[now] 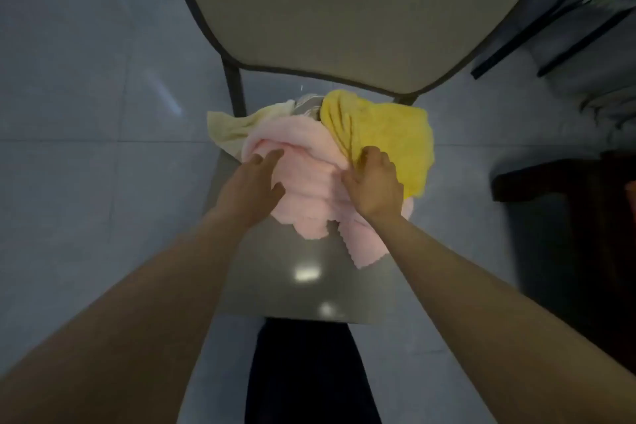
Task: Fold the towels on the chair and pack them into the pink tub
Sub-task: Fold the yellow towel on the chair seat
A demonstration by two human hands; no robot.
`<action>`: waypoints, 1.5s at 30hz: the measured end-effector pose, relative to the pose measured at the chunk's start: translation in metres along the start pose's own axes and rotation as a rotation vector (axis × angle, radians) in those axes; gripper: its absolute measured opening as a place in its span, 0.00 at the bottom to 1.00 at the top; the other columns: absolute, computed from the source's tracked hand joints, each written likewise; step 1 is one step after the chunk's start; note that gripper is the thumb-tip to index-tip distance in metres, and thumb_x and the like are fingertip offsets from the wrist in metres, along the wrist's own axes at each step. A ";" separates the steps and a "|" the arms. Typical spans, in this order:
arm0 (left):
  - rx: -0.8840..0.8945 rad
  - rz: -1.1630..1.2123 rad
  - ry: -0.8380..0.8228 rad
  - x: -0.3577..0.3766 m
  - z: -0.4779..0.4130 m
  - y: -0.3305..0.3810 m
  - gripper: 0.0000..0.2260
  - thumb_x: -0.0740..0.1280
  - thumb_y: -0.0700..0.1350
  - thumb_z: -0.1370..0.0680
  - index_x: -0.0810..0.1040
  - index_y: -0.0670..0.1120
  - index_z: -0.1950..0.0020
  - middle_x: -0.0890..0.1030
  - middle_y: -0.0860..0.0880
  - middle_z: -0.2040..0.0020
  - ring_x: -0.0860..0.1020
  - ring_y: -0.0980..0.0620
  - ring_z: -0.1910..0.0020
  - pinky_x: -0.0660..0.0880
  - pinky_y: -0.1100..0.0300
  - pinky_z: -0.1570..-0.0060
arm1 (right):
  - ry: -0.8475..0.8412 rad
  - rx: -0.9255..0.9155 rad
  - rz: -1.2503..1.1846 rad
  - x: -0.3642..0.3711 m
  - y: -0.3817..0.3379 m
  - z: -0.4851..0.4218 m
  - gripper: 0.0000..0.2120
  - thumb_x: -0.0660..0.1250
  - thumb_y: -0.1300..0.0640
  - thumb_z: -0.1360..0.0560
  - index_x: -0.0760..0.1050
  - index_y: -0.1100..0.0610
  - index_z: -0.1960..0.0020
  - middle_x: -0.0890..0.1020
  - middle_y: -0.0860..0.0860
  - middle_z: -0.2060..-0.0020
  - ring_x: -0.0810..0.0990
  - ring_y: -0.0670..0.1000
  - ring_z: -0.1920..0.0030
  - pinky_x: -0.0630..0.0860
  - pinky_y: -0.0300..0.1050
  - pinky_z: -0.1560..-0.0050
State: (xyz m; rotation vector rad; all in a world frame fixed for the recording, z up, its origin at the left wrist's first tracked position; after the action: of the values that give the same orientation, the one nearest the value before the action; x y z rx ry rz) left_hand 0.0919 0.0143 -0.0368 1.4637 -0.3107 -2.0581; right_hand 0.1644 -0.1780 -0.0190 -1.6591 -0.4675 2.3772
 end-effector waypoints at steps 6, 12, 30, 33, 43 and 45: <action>-0.011 -0.126 -0.144 0.036 -0.014 -0.017 0.26 0.61 0.49 0.21 0.59 0.51 0.24 0.64 0.40 0.30 0.66 0.37 0.33 0.68 0.44 0.35 | 0.181 0.062 0.101 -0.004 0.007 -0.020 0.10 0.57 0.55 0.21 0.73 0.60 0.50 0.74 0.58 0.49 0.71 0.61 0.46 0.62 0.50 0.56; -0.507 1.150 -0.141 0.020 -0.011 0.014 0.21 0.61 0.58 0.22 0.77 0.42 0.44 0.81 0.43 0.49 0.79 0.42 0.46 0.77 0.49 0.48 | 0.361 -0.383 -0.285 -0.055 -0.045 0.020 0.13 0.52 0.53 0.21 0.64 0.55 0.63 0.71 0.53 0.66 0.69 0.53 0.63 0.63 0.48 0.62; -0.473 0.408 -0.003 -0.009 0.016 -0.049 0.16 0.58 0.34 0.26 0.79 0.47 0.46 0.77 0.43 0.44 0.74 0.43 0.47 0.72 0.53 0.52 | 0.031 0.069 -0.186 0.016 0.069 0.044 0.20 0.63 0.54 0.27 0.71 0.59 0.37 0.73 0.56 0.40 0.72 0.59 0.40 0.72 0.53 0.46; -0.350 0.467 -0.164 0.002 0.016 -0.023 0.12 0.59 0.33 0.26 0.81 0.45 0.56 0.78 0.45 0.52 0.74 0.47 0.50 0.72 0.58 0.52 | 0.024 -0.325 -0.254 0.011 0.011 0.034 0.22 0.59 0.53 0.28 0.72 0.54 0.34 0.76 0.52 0.36 0.73 0.56 0.37 0.72 0.52 0.39; -0.368 0.816 -0.064 -0.034 0.009 -0.022 0.19 0.50 0.28 0.35 0.70 0.48 0.74 0.72 0.44 0.61 0.69 0.47 0.59 0.67 0.57 0.59 | -0.368 -0.574 0.208 0.049 -0.037 0.045 0.05 0.67 0.51 0.33 0.72 0.51 0.61 0.77 0.47 0.65 0.74 0.52 0.60 0.62 0.46 0.61; -0.378 0.824 0.072 -0.047 0.008 -0.033 0.20 0.50 0.27 0.37 0.72 0.48 0.78 0.73 0.42 0.60 0.70 0.47 0.60 0.66 0.57 0.61 | -0.322 -0.473 0.248 0.046 -0.016 0.040 0.09 0.67 0.53 0.33 0.75 0.48 0.53 0.80 0.49 0.54 0.76 0.54 0.49 0.63 0.46 0.57</action>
State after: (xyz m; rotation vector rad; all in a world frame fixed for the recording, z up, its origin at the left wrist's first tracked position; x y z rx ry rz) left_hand 0.0837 0.0671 -0.0137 0.9458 -0.3875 -1.3034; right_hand 0.1105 -0.1533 -0.0407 -1.5772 -0.9996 2.9083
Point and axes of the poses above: each hand's wrist, its own z-axis away from the middle knuckle, its own x-axis out of the palm, y = z × x, the point moved 10 cm from there along -z, towards the middle knuckle
